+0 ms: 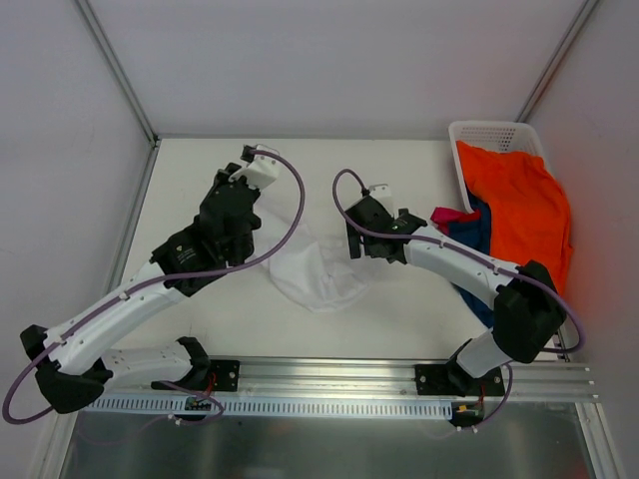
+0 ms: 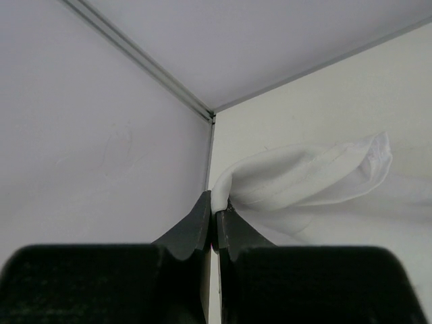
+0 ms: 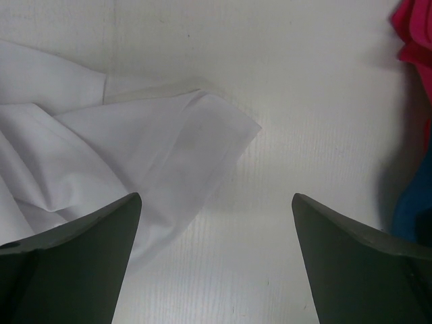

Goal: Fold and stack the t-shirts
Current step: Flatten out the tshirt

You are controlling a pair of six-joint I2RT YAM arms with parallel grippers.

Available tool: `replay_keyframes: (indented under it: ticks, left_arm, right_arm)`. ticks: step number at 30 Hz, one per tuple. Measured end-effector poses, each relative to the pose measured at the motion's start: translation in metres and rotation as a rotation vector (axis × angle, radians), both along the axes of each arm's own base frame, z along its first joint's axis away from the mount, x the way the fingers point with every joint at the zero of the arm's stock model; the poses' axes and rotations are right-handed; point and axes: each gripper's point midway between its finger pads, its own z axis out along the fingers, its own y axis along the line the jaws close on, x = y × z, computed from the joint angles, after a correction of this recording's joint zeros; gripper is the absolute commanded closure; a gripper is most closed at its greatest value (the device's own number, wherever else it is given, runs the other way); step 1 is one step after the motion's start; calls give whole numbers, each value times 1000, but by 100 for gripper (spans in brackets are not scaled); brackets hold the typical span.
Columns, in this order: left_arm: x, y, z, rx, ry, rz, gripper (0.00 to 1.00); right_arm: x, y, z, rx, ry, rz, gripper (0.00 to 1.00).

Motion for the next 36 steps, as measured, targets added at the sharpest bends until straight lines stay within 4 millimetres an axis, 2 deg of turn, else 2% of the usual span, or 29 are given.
replay_keyframes:
  ticks: [5, 10, 12, 14, 19, 20, 22, 24, 27, 28, 31, 33, 36]
  left_arm:
    - [-21, 30, 19, -32, -49, 31, 100]
    - [-53, 72, 47, -183, -156, 40, 100]
    - [-71, 84, 51, -288, -208, -43, 100]
    - [-94, 90, 53, -414, -274, -207, 100]
    - [-172, 118, 78, -685, -522, -575, 100]
    - [-181, 114, 83, -697, -538, -638, 100]
    - [-189, 92, 87, -690, -521, -773, 100]
    - [-187, 56, 72, -642, -422, -886, 100]
    - [-182, 6, 38, -567, -246, -1025, 100]
    - [-182, -11, 21, -542, -178, -1073, 100]
    - [-183, -35, -19, -499, -48, -1144, 100]
    - [-186, -40, -38, -487, 1, -1167, 100]
    - [-193, -40, -50, -497, 13, -1194, 100]
  right_arm:
    - [-3, -2, -2, -8, 17, 3, 0]
    - [-6, -4, -5, -12, 27, -4, 1]
    - [-10, -7, -10, -17, 37, -9, 1]
    - [-15, -11, -15, -19, 45, -14, 1]
    - [-25, -13, -15, 30, 44, -3, 0]
    - [-24, -9, -13, 51, 39, 3, 1]
    - [-22, 2, -11, 100, 32, 24, 1]
    - [-22, 15, -9, 144, 34, 52, 1]
    - [-23, 48, -2, 237, 64, 127, 1]
    - [-21, 65, 3, 286, 74, 161, 0]
    - [-15, 124, 28, 470, 103, 272, 0]
    - [-10, 161, 44, 590, 121, 329, 1]
    - [-4, 218, 66, 754, 159, 419, 2]
